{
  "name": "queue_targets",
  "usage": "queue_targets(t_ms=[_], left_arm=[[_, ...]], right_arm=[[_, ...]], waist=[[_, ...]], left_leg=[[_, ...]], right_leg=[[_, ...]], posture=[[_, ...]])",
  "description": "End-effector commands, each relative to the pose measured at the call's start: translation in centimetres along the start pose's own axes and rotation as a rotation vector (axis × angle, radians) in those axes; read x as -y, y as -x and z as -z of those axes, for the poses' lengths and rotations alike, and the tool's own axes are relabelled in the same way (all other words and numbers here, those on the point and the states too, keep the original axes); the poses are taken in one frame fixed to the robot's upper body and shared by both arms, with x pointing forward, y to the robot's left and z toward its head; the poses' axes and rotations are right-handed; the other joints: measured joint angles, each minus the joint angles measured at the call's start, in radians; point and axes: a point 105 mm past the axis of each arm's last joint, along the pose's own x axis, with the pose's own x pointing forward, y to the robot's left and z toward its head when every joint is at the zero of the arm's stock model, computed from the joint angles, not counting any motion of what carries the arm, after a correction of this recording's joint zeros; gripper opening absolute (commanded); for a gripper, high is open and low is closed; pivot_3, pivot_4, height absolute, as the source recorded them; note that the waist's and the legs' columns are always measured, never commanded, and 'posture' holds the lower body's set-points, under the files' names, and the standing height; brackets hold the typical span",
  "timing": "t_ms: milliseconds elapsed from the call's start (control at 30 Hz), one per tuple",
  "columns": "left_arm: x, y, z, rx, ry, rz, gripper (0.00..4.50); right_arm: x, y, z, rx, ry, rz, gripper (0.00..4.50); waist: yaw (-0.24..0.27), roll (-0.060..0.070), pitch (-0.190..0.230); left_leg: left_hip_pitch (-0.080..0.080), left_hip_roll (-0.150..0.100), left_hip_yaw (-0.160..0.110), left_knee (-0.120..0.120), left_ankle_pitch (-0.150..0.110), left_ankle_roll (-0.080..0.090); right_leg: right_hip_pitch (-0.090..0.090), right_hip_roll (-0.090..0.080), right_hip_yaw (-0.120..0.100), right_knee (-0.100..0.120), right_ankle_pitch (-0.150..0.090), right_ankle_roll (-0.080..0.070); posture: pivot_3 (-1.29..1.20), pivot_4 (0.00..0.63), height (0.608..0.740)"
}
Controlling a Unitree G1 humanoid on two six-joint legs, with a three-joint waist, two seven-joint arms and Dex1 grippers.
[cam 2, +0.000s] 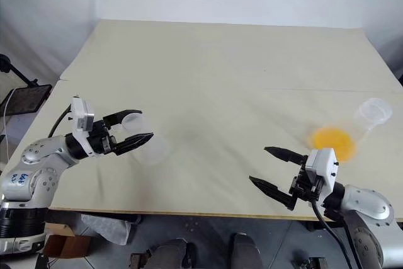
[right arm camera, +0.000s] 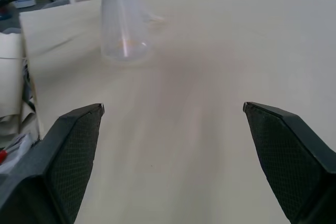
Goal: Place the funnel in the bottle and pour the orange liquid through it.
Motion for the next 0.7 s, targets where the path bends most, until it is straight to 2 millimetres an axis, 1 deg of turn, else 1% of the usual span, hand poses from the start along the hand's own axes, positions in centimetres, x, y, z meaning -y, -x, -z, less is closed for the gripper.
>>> queue_targets(t_ms=[33, 167, 200, 233, 267, 333, 400, 467, 567, 667, 700], left_arm=[[-0.5, 0.4, 0.1, -0.033, -0.028, 0.000, 3.91], [-0.5, 0.2, 0.2, -0.037, -0.014, 0.021, 2.70], [-0.3, 0.2, 0.3, -0.046, -0.018, 0.041, 2.48], [-0.2, 0.0, 0.1, -0.040, -0.012, 0.059, 2.35], [-0.1, -0.1, -0.1, -0.031, -0.007, 0.071, 2.35], [0.4, -1.2, -0.9, -0.009, -0.022, 0.126, 2.35], [1.3, -2.7, -1.8, 0.021, -0.051, 0.203, 2.35], [2.0, -4.7, -2.5, 0.044, -0.075, 0.276, 2.35], [2.7, -8.7, -2.9, 0.061, -0.118, 0.347, 2.35], [3.2, -13.0, -2.9, 0.076, -0.164, 0.378, 2.35], [3.4, -14.1, -2.9, 0.078, -0.175, 0.386, 2.35]], right_arm=[[-0.3, 0.2, -1.2, 0.034, 0.060, 0.020, 4.50], [-0.3, 0.1, -1.1, 0.040, 0.062, 0.034, 4.50], [-0.3, 0.1, -1.2, 0.041, 0.063, 0.038, 4.50], [-0.3, 0.2, -1.2, 0.043, 0.067, 0.046, 4.50], [-0.3, 0.2, -1.2, 0.043, 0.070, 0.053, 4.50], [-0.1, 0.7, -1.4, 0.041, 0.078, 0.079, 4.50], [0.0, 1.2, -1.5, 0.036, 0.081, 0.107, 4.50], [0.0, 1.7, -1.5, 0.025, 0.083, 0.131, 4.50], [-0.2, 2.7, -1.5, 0.009, 0.082, 0.181, 4.50], [-0.5, 3.8, -1.1, -0.013, 0.078, 0.241, 4.50], [-0.6, 4.1, -1.1, -0.018, 0.077, 0.256, 4.50]], waist=[[-0.002, 0.000, 0.000], [-0.001, 0.000, 0.000], [0.001, 0.000, 0.000], [0.002, 0.000, 0.000], [0.003, 0.000, 0.000], [0.007, 0.000, 0.000], [0.019, 0.000, 0.000], [0.028, 0.000, 0.000], [0.035, 0.000, 0.000], [0.039, -0.001, 0.001], [0.040, -0.001, 0.001]], left_leg=[[0.000, 0.000, 0.000, 0.000, 0.000, 0.000], [0.000, 0.000, 0.000, 0.000, 0.001, -0.001], [0.000, 0.000, 0.000, 0.000, 0.001, -0.001], [0.000, 0.000, 0.000, 0.000, 0.001, -0.001], [0.000, 0.000, 0.000, 0.000, 0.001, -0.001], [0.000, 0.000, -0.001, 0.000, 0.001, -0.001], [0.000, 0.000, -0.001, 0.001, 0.001, -0.001], [-0.001, 0.000, -0.001, 0.001, 0.001, -0.001], [-0.001, -0.002, -0.002, 0.002, 0.001, 0.000], [-0.001, -0.003, 0.000, 0.002, 0.002, 0.001], [-0.001, -0.003, 0.001, 0.002, 0.002, 0.001]], right_leg=[[0.000, 0.000, 0.000, 0.000, 0.000, 0.000], [0.000, 0.001, 0.000, 0.000, 0.000, 0.000], [0.000, 0.000, 0.000, 0.000, 0.000, 0.000], [0.000, 0.000, 0.000, 0.000, 0.000, 0.000], [0.000, 0.000, 0.000, 0.000, 0.000, 0.000], [0.000, 0.000, -0.001, 0.000, 0.000, 0.000], [0.000, 0.000, -0.001, 0.000, 0.000, 0.000], [0.001, 0.000, -0.001, 0.000, 0.000, 0.000], [0.003, 0.000, -0.003, -0.001, 0.000, 0.001], [0.003, 0.005, -0.007, -0.001, 0.001, 0.002], [0.002, 0.006, -0.008, -0.001, 0.001, 0.003]], posture=[[0.00, 0.150, 0.740], [0.00, 0.150, 0.740], [0.00, 0.150, 0.740], [0.00, 0.150, 0.740], [0.00, 0.150, 0.740], [0.00, 0.150, 0.740], [0.00, 0.150, 0.740], [0.00, 0.150, 0.740], [0.00, 0.150, 0.740], [0.00, 0.150, 0.740], [0.00, 0.150, 0.740]])
